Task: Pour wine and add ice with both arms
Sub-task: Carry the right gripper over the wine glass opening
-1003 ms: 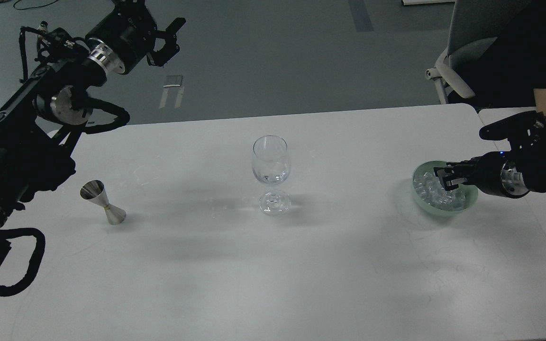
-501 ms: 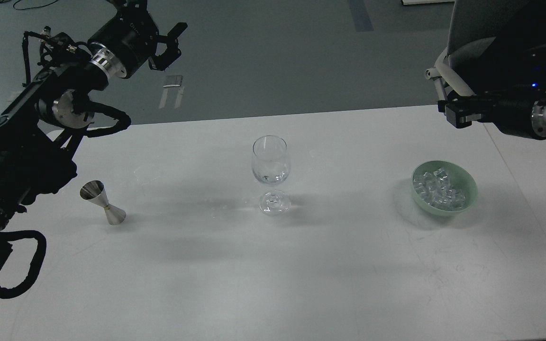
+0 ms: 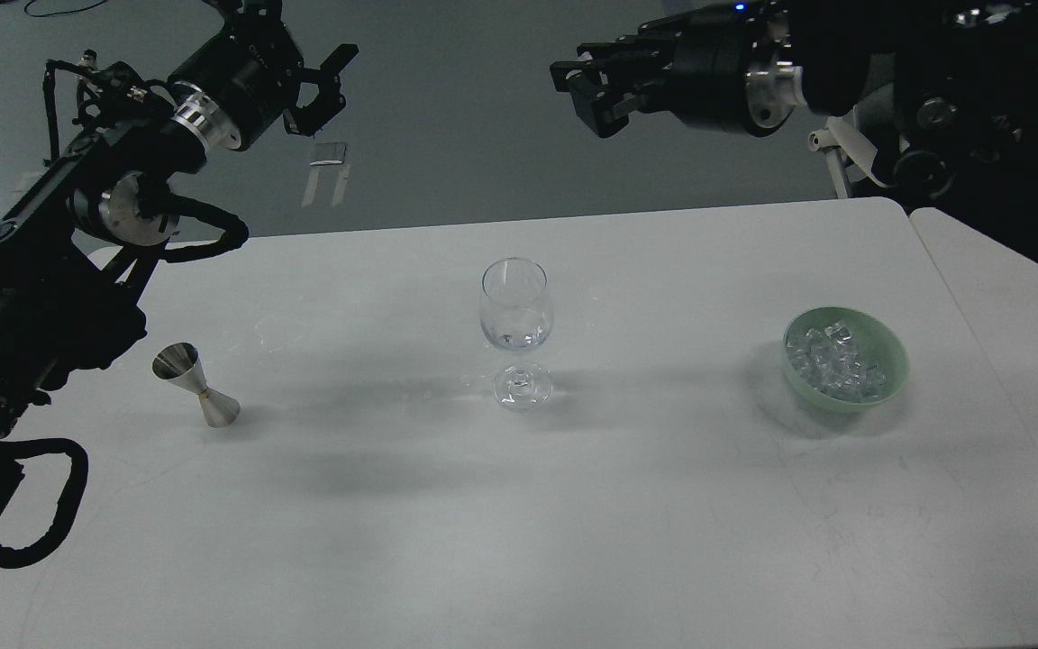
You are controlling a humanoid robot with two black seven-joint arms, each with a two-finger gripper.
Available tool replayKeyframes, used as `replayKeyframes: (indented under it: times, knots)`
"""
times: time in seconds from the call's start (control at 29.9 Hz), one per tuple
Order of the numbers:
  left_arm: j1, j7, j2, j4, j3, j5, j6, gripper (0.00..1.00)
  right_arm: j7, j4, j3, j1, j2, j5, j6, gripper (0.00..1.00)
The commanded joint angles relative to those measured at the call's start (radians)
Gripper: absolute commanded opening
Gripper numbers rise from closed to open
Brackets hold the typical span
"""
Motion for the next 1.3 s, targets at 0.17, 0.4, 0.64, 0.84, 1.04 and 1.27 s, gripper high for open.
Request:
replayKeyframes:
  times: [0.17, 0.4, 0.64, 0.84, 1.04, 1.27]
  knots:
    - [0.0, 0.0, 0.003, 0.001, 0.001, 0.0, -0.005, 0.99, 0.002, -0.086, -0.098, 0.025, 0.142, 0.052, 0.0, 0.18]
    - [0.0, 0.0, 0.004, 0.007, 0.0, 0.0, -0.012, 0.99, 0.004, -0.138, -0.224, 0.024, 0.174, 0.116, 0.0, 0.18]
    - [0.0, -0.002, 0.004, 0.009, 0.0, 0.0, -0.014, 0.99, 0.004, -0.207, -0.228, 0.004, 0.253, 0.116, 0.0, 0.18]
    - [0.0, -0.002, 0.004, 0.009, 0.0, 0.0, -0.015, 0.99, 0.004, -0.218, -0.23, -0.007, 0.288, 0.119, 0.0, 0.18]
    - [0.0, -0.002, 0.004, 0.009, 0.0, 0.0, -0.015, 0.99, 0.001, -0.213, -0.259, 0.013, 0.293, 0.171, 0.0, 0.2]
    - [-0.002, -0.002, 0.006, 0.009, -0.002, 0.0, -0.015, 0.99, 0.001, -0.209, -0.288, 0.039, 0.283, 0.177, 0.0, 0.2]
